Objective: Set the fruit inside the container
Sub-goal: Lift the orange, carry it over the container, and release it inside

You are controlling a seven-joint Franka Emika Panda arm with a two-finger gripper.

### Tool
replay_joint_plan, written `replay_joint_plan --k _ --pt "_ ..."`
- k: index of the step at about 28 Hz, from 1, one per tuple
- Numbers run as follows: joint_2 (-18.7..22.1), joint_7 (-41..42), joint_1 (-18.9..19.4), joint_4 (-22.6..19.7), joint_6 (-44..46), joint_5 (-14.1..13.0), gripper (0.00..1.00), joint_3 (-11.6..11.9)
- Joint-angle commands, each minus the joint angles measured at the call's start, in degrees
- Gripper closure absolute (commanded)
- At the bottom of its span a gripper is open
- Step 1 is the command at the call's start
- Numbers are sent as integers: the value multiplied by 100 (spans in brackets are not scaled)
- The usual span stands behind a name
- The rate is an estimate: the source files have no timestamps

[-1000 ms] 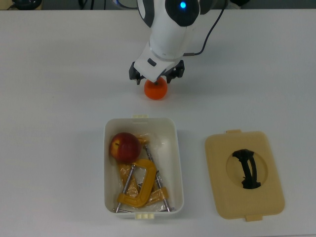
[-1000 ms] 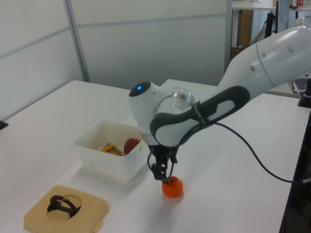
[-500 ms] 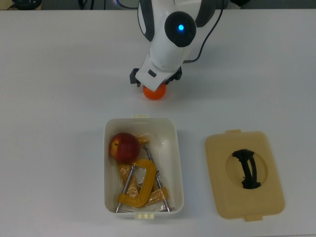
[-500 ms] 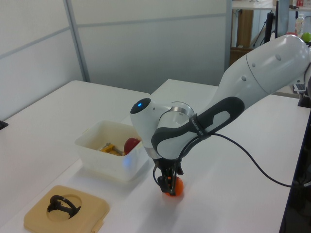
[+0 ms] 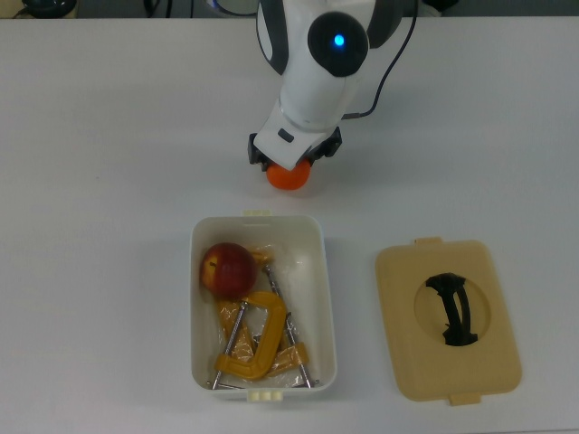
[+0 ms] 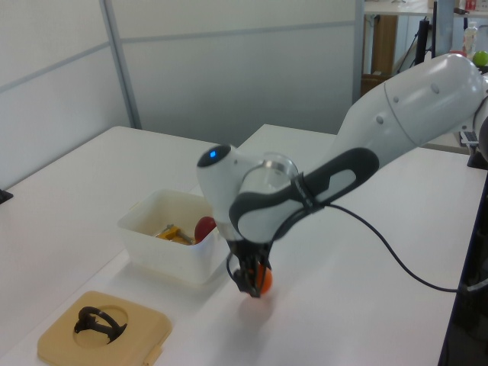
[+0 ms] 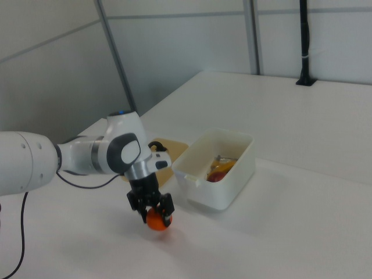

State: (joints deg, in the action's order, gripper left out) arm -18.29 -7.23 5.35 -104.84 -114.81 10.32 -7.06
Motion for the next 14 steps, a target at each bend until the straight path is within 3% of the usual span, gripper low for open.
replay_joint_plan --k 1,9,14 --pt "352 64 -78 358 38 23 60 56" --pt "344 20 -289 1473 38 93 60 82" --pt "151 -32 -316 1720 -477 128 60 117"
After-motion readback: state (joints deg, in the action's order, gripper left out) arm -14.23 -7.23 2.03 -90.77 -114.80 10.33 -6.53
